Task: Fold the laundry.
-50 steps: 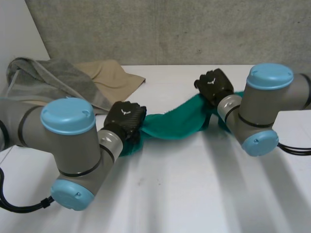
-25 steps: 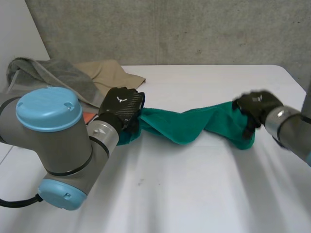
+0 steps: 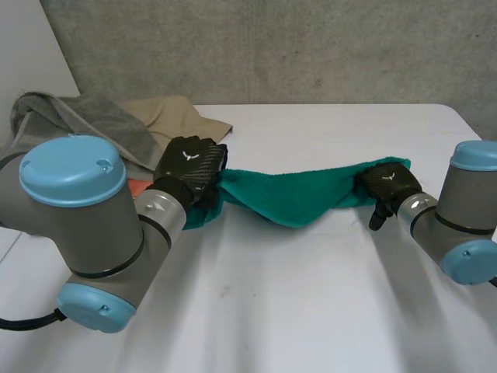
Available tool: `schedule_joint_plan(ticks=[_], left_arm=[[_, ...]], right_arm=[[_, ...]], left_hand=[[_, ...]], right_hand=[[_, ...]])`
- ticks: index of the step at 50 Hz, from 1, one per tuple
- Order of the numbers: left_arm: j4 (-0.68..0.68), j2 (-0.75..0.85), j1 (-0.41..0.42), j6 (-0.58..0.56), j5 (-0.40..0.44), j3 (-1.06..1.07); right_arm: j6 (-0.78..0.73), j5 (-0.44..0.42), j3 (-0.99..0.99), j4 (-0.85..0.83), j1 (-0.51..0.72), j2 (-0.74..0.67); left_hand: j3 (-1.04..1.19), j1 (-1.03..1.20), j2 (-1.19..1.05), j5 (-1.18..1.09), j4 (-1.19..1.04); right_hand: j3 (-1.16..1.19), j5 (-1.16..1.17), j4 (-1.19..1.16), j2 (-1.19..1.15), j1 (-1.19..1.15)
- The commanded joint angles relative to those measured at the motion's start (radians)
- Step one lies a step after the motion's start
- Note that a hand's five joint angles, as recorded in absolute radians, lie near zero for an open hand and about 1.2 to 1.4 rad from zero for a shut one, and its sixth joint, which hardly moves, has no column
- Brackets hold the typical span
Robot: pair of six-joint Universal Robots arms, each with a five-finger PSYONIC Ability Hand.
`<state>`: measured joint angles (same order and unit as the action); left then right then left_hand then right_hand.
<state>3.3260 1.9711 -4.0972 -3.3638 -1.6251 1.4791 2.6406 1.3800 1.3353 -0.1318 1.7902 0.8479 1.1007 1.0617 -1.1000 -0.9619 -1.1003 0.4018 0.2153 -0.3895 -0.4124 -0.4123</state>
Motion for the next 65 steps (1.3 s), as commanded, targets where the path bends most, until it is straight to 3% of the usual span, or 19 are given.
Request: schedule_joint_plan(ticks=[1,3,6,12,16,20,23,28,31,38,41,45,50,53,57,65], left_arm=[[0.000,-0.001,-0.018,0.000,0.002,0.000],[0.001,0.000,-0.029,0.000,0.004,0.000],[0.001,0.000,-0.040,0.001,0.005,0.000],[-0.002,-0.012,-0.049,-0.005,0.002,-0.002],[-0.014,-0.101,-0.066,-0.011,0.004,-0.003],[-0.098,-0.208,-0.123,-0.014,0.010,-0.013],[-0.166,-0.247,-0.159,-0.016,0.027,-0.023],[-0.321,-0.256,-0.221,-0.039,0.143,-0.057],[-0.362,-0.221,-0.224,-0.045,0.224,-0.057],[-0.361,0.001,-0.233,-0.062,0.264,-0.147],[-0.336,0.101,-0.235,-0.097,0.260,-0.256],[-0.200,0.169,-0.233,-0.150,0.209,-0.425],[0.135,0.151,-0.218,-0.132,0.111,-0.507],[0.217,0.109,-0.204,-0.114,0.100,-0.494],[0.211,0.016,-0.181,-0.082,0.102,-0.399],[0.080,-0.048,-0.166,-0.071,0.103,-0.139]], right_arm=[[-0.082,0.002,-0.077,-0.048,0.001,-0.069],[-0.102,-0.001,-0.094,-0.065,0.003,-0.085],[-0.113,-0.007,-0.107,-0.075,0.001,-0.084],[-0.097,-0.007,-0.074,-0.065,-0.003,0.031],[-0.059,0.001,-0.050,-0.011,-0.015,0.209],[-0.010,-0.009,-0.106,0.215,-0.104,0.397],[-0.013,-0.012,-0.157,0.360,-0.156,0.444],[-0.025,-0.085,-0.219,0.647,-0.224,0.468],[-0.045,-0.139,-0.205,0.718,-0.226,0.453],[-0.030,-0.156,-0.186,0.706,-0.216,0.349],[0.033,-0.150,-0.226,0.603,-0.215,0.283],[0.175,-0.111,-0.289,0.378,-0.209,0.249],[0.346,-0.047,-0.306,-0.007,-0.206,0.290],[0.387,-0.033,-0.288,-0.086,-0.206,0.330],[0.397,-0.047,-0.254,-0.057,-0.209,0.378],[0.332,-0.226,-0.206,0.279,-0.221,0.376]], left_hand=[[0.164,0.203,-0.165,-0.128,-0.164],[0.164,0.203,-0.165,-0.128,-0.164],[0.170,0.209,-0.170,-0.134,-0.170],[0.296,0.335,-0.296,-0.260,-0.296],[0.296,0.335,-0.296,-0.260,-0.296],[0.296,0.335,-0.296,-0.260,-0.296],[0.296,0.335,-0.296,-0.260,-0.296],[0.296,0.335,-0.296,-0.260,-0.296],[0.296,0.335,-0.296,-0.260,-0.296],[0.296,0.335,-0.296,-0.260,-0.296],[0.296,0.335,-0.296,-0.260,-0.296],[0.296,0.335,-0.296,-0.260,-0.296],[0.296,0.335,-0.296,-0.260,-0.296],[0.296,0.335,-0.296,-0.260,-0.296],[0.296,0.335,-0.296,-0.260,-0.296],[0.296,0.335,-0.296,-0.260,-0.296]], right_hand=[[0.164,0.176,-0.177,-0.154,-0.154],[0.419,0.431,-0.431,-0.408,-0.408],[0.992,1.004,-1.004,-0.981,-0.982],[0.994,1.006,-1.007,-0.984,-0.984],[0.994,1.006,-1.007,-0.984,-0.984],[0.994,1.006,-1.007,-0.984,-0.984],[0.994,1.006,-1.007,-0.984,-0.984],[0.994,1.006,-1.007,-0.984,-0.984],[0.994,1.006,-1.007,-0.984,-0.984],[0.994,1.006,-1.007,-0.984,-0.984],[0.994,1.006,-1.007,-0.984,-0.984],[0.994,1.006,-1.007,-0.984,-0.984],[0.994,1.006,-1.007,-0.984,-0.984],[0.994,1.006,-1.007,-0.984,-0.984],[0.994,1.006,-1.007,-0.984,-0.984],[0.994,1.006,-1.007,-0.984,-0.984]])
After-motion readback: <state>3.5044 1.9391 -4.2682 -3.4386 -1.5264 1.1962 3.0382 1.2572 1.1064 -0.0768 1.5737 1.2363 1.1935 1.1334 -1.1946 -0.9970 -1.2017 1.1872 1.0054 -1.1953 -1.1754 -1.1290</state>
